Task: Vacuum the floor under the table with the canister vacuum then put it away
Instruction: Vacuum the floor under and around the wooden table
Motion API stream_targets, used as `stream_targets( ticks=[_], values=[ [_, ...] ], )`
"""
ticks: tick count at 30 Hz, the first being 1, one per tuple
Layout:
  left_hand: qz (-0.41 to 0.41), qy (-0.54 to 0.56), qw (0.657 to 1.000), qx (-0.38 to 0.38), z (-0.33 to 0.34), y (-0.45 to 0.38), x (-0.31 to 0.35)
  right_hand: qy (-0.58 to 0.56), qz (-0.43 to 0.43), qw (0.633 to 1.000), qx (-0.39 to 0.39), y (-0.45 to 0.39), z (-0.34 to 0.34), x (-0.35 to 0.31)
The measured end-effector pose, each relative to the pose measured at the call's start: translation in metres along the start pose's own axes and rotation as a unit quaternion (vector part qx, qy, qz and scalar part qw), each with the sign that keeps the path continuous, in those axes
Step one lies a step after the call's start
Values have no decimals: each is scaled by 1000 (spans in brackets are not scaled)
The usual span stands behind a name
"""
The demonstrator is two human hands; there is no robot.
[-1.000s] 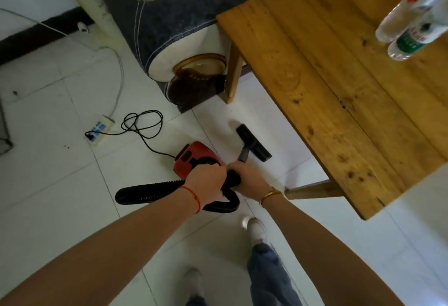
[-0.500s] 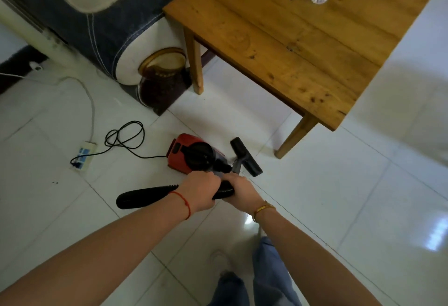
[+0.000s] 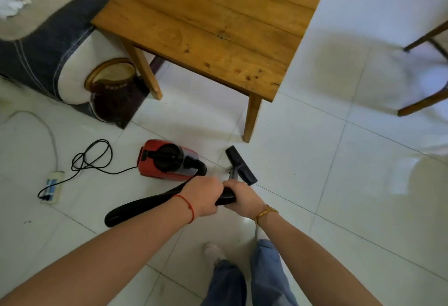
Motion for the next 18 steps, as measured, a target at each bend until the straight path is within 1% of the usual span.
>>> stream_targets(
  ticks=[9, 13, 18],
  values=[
    [33, 17, 999, -2, -11, -44, 72, 4, 37, 999, 26, 39, -39, 70],
    [16, 35, 999, 10, -25, -76, 95, 37, 24, 999, 7, 37, -70, 100],
    [-18, 54, 998, 33, -62, -127, 122, 72, 11, 997, -13, 23, -131, 143]
  ],
)
Point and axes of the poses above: each hand's wrist, its own y-axis away from the middle knuckle, its own z-axis out of the palm, x = y × z, the point moved 10 cm from there along -y, towards the middle knuckle, and after that the axes turned 3 degrees about -x, right-handed, at the moved point
